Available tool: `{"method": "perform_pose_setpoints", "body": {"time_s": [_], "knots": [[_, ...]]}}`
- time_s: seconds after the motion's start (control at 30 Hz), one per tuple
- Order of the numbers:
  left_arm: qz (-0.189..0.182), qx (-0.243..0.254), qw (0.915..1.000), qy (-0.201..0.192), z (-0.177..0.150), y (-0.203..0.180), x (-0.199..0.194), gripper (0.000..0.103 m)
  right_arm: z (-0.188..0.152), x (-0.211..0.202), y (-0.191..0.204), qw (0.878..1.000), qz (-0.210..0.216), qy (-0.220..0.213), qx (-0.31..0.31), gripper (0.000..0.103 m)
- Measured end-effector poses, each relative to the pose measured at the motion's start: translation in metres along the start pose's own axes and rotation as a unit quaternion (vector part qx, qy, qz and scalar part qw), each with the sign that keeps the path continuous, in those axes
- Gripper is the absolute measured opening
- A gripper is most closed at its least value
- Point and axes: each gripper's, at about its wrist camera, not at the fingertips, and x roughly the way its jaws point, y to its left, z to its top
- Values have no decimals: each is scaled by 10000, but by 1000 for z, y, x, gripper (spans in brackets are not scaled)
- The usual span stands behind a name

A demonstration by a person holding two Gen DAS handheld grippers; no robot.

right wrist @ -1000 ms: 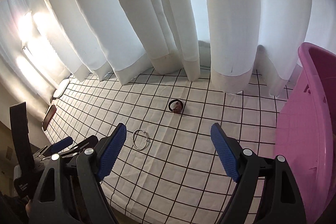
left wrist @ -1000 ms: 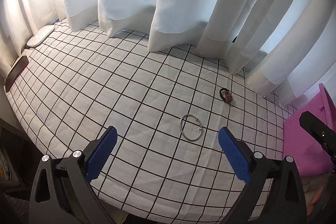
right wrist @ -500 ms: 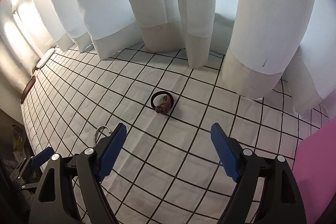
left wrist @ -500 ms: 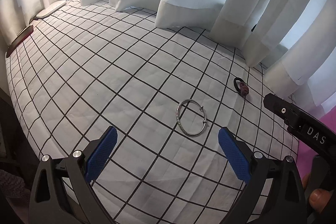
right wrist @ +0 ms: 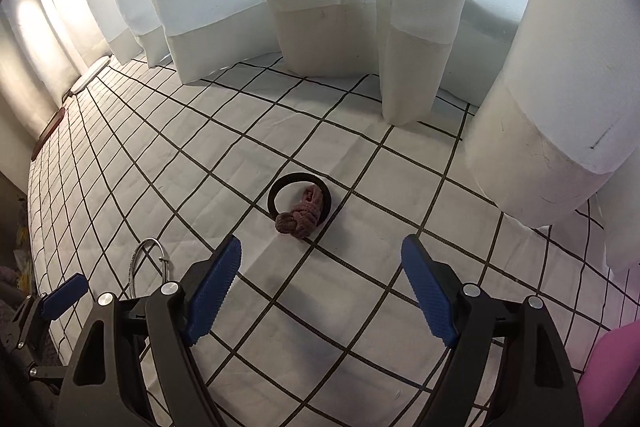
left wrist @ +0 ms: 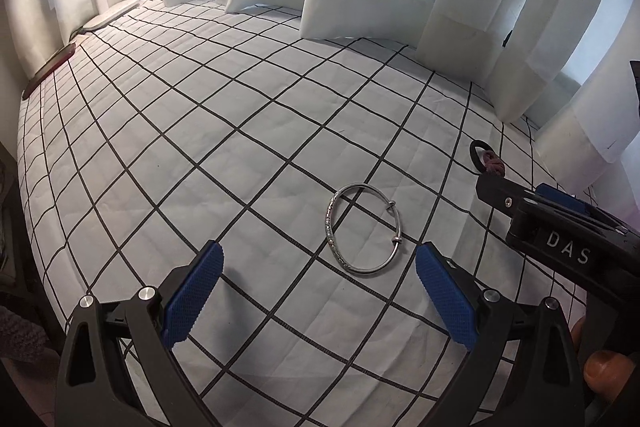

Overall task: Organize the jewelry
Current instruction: 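Grasp the silver ring bangle with left tool while right tool grasps black hair tie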

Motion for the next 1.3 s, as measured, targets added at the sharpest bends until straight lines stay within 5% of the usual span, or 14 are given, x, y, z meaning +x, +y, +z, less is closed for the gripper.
{"method": "perform_pose_setpoints", "body": {"time_s": [0.5,0.93,1.13,1.3], "knots": [[487,24,9987,-117,5,-6,15,95,7,18,5,9993,-240,-90,-261,79],[487,103,9986,-197,10,-4,20,97,12,25,10,9980,-330,-284,-451,78],[491,78,9982,-340,8,-3,15,85,11,25,11,9979,-312,-361,-449,78],[434,172,9980,-429,7,-6,12,65,10,24,10,9976,-289,-396,-487,75]]}}
